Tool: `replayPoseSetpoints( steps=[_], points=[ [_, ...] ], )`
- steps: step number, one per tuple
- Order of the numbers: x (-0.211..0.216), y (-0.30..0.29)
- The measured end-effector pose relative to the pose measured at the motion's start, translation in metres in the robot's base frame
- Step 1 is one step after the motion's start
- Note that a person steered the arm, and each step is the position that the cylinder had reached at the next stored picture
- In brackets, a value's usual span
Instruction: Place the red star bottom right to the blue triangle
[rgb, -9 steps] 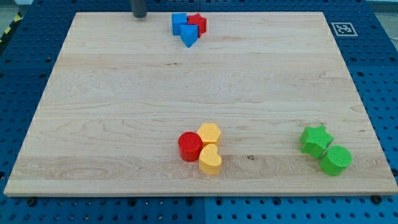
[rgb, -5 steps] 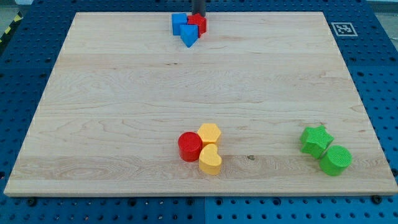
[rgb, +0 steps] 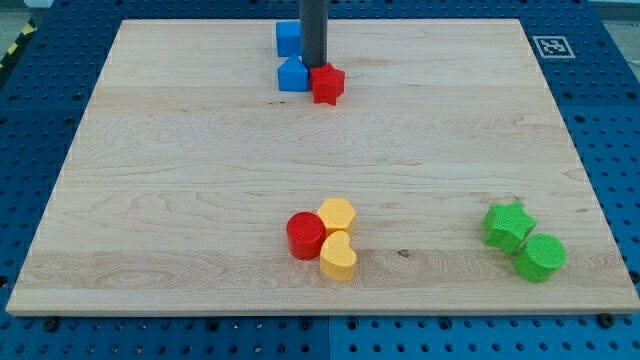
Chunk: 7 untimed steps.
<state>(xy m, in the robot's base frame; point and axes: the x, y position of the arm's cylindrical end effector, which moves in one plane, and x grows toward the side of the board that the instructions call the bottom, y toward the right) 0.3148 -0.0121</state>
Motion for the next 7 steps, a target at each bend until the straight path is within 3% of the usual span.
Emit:
replayPoseSetpoints(
  steps=[1,4,7],
  points=[
    [0.009,0.001],
    [0.041,0.084],
    [0.059,0.044]
  ],
)
